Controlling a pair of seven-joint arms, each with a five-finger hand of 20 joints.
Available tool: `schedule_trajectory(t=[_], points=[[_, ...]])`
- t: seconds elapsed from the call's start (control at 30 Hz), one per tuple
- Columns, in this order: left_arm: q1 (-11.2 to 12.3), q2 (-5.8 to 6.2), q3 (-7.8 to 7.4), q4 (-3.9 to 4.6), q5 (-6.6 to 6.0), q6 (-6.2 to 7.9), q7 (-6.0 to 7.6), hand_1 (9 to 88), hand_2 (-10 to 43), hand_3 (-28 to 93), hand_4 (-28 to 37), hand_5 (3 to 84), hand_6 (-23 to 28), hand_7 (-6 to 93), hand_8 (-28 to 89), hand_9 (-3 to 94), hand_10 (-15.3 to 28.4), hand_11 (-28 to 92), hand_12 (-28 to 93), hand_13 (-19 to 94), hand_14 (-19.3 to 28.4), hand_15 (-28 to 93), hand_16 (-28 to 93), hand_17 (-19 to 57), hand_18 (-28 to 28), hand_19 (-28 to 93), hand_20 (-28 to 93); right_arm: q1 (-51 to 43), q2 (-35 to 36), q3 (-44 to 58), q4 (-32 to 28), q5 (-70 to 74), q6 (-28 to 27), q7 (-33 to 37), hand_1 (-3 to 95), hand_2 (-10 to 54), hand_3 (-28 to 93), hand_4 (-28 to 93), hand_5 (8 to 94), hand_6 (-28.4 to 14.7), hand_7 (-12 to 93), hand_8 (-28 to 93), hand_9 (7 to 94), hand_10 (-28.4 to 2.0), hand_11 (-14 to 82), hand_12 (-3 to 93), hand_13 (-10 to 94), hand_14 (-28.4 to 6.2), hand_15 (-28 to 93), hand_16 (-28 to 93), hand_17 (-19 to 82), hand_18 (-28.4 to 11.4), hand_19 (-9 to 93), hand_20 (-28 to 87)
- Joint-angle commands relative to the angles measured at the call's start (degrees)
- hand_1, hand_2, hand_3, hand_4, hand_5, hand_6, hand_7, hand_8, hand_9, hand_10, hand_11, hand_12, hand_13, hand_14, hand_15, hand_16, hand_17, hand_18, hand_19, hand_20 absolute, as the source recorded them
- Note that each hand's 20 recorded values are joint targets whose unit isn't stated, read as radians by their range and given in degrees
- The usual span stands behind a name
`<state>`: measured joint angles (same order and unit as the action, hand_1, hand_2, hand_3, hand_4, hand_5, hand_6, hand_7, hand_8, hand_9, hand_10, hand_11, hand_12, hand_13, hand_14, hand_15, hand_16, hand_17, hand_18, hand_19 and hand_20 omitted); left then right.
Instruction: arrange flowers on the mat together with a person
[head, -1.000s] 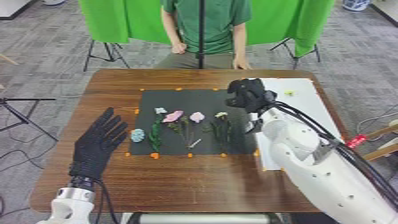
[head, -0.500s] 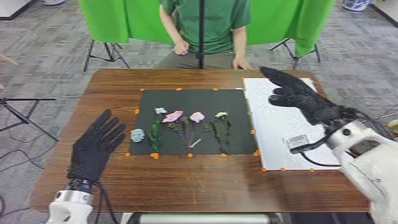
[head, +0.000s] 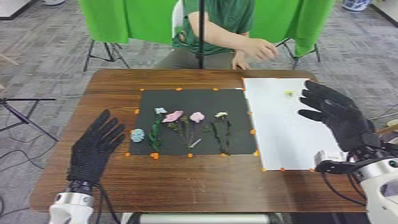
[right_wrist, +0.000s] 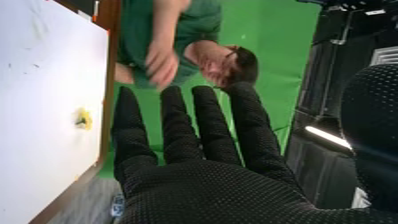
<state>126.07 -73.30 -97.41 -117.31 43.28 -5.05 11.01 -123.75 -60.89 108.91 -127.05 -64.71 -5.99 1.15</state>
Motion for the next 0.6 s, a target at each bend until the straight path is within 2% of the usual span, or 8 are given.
schedule_trajectory(t=[0.03,0.13,0.2,0.27,0.33,0.37,0.5,0.6], points=[[0.35,0.26,-0.25,0.08,0.57,0.48,-0.38,26.3,1.7,72,-25.0,30.7,2.4,14.0,-9,26.0,11.1,14,15,20,14.1,19,3,-11.8,22.1,43,8,-2.58,-3.66,1.81,-1.29,-0.47,-2.93,-0.74,15.2,-1.1,82,-22,30.1,-5.3,13,-8,29.8,-13.4,3.5,21.7,24,-11.6,0,38,2,-21.2,37,21],[0.14,0.0,-0.66,0.19,0.61,0.5,-0.47,26.4,1.6,72,-25.0,30.7,2.4,13.9,-9,26.0,11.1,14,15,20,13.7,18,3,-11.9,21.9,43,8,-1.2,-2.0,-0.39,-1.4,0.47,-1.03,2.49,15.4,-1.0,82,-22,30.2,-5.4,13,-8,30.1,-13.6,4.1,21.8,25,-11.8,1,38,2,-21.3,37,22],[-0.39,0.03,-0.3,0.46,0.56,0.8,-0.38,26.4,1.4,72,-24.9,30.6,2.4,14.0,-9,25.9,11.1,14,15,20,13.7,18,3,-11.8,21.9,43,8,-1.23,-1.23,-0.95,-1.29,1.13,0.08,2.38,15.8,0.2,82,-23,30.5,-5.5,13,-8,31.0,-14.1,5.6,22.3,26,-11.9,2,38,2,-21.4,39,22],[-0.94,-0.04,-0.2,0.77,0.42,0.33,-0.96,26.4,1.4,72,-24.9,30.6,2.3,14.0,-9,25.9,11.1,14,14,20,13.7,19,3,-11.8,21.9,44,9,-0.9,-1.07,-0.82,-1.2,1.12,-0.78,3.2,15.6,0.9,82,-23,30.9,-5.6,13,-8,31.1,-14.3,6.5,22.4,26,-11.9,2,38,2,-21.5,40,23],[-1.24,0.01,0.2,0.97,0.38,0.26,-0.93,26.5,1.4,72,-24.9,30.4,2.3,14.1,-9,25.9,11.1,14,15,20,13.7,19,4,-11.7,21.9,44,9,-0.6,-0.92,-1.1,-1.12,0.68,-0.38,3.42,15.6,1.3,82,-23,31.1,-5.7,14,-8,31.1,-14.4,6.8,22.4,26,-11.9,3,38,2,-21.5,40,23],[-1.4,0.08,0.27,1.14,0.45,-0.26,-0.95,26.5,1.4,72,-24.9,30.4,2.3,14.1,-9,25.9,11.1,14,15,20,13.7,20,4,-11.7,21.9,44,9,-0.57,-1.03,-1.08,-1.12,0.52,-0.2,3.6,15.6,1.5,82,-23,31.1,-5.7,14,-8,31.0,-14.4,6.9,22.3,26,-11.9,4,38,2,-21.4,40,23],[-1.63,0.53,0.59,1.26,0.35,0.02,-0.58,26.5,1.3,72,-24.8,30.0,2.2,14.0,-9,25.2,10.9,14,15,20,13.7,20,3,-11.6,21.9,44,9,0.84,-0.8,-1.22,-0.16,1.65,0.55,6.01,16.4,1.6,83,-22,31.2,-5.8,14,-8,30.9,-14.5,7.1,22.2,26,-11.9,6,38,2,-21.4,41,23],[-1.69,0.5,0.76,1.4,0.56,-0.49,-0.92,26.6,1.3,72,-24.7,29.8,2.2,13.9,-9,24.8,10.8,14,15,20,13.6,20,3,-11.6,22.0,44,9,1.21,-0.52,-1.22,-0.02,1.19,-0.11,5.95,16.8,1.4,84,-22,31.1,-5.9,14,-9,30.6,-14.5,7.3,22.2,25,-11.9,7,37,2,-21.7,42,24]])
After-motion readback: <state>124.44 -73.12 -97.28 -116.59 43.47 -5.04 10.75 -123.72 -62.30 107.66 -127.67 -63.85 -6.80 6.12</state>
